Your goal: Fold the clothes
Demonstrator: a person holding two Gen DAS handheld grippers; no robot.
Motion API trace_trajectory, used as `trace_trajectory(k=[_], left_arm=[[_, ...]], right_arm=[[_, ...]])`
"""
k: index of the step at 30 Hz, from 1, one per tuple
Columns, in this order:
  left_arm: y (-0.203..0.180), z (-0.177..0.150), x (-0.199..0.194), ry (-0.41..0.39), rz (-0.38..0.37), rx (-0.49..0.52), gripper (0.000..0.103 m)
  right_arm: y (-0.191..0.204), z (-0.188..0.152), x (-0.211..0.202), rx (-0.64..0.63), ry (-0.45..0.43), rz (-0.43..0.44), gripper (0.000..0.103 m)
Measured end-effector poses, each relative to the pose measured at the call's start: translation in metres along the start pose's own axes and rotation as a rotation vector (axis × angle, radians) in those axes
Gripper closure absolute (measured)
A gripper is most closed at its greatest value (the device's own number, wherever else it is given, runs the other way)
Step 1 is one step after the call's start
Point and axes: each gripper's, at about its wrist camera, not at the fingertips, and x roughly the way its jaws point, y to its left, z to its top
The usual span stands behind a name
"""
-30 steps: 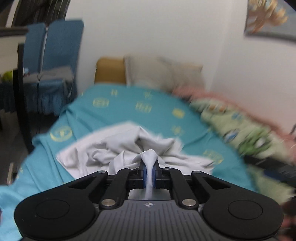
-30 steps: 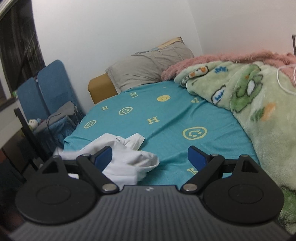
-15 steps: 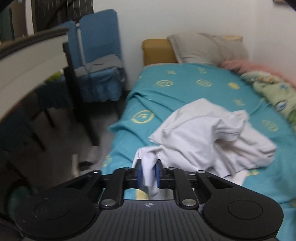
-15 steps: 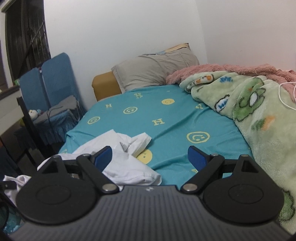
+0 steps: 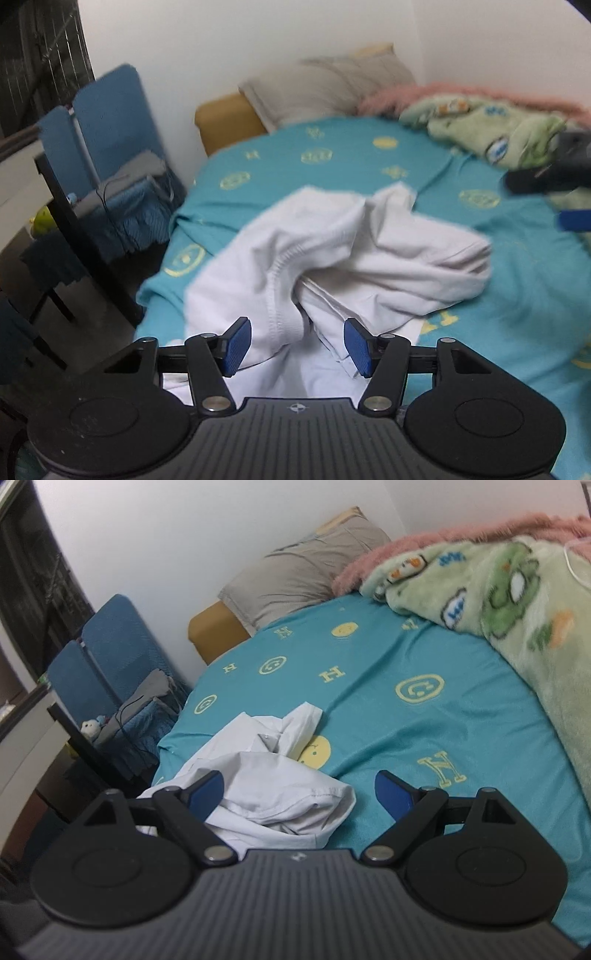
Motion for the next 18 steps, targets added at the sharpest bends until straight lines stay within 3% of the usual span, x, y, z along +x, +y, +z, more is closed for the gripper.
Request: trace_trajectory(k=[3,4,5,7,12,16,18], left_arm=[[-0.002,-0.004,0.03,0.003,0.084,0.021,0.048],[0.0,-0.006,0.038,-0.001,0.105,0.019,0.057],[0.004,-0.006,0.042,-0.006,0.105,-0.007,0.073],[0.017,-0.006,0.041,-0.022,0.066,-0.1,0.088],[0.049,0.002,-0.017,-0.24,0.011,-0.248,0.092],[0.069,0.0,-0.071,-0.422,-0.12,-0.343,0.092],[0.072,-0.004,-0.095,-0.499,-0.165,-0.334,0.093]], right_arm=[[-0.008,0.002,0.004,0.036,0.008,-0.001,0.013],[-0.01,0.002,0.005,0.046,0.009,-0.001,0.013],[-0.011,0.002,0.007,0.05,0.01,-0.003,0.013],[-0.013,0.002,0.01,0.054,0.013,-0.006,0.013],[-0.005,-0.002,0.015,0.006,0.018,0.003,0.013],[0.014,-0.007,0.007,-0.081,-0.028,0.022,0.013],[0.026,-0.011,-0.001,-0.143,-0.063,0.048,0.013]])
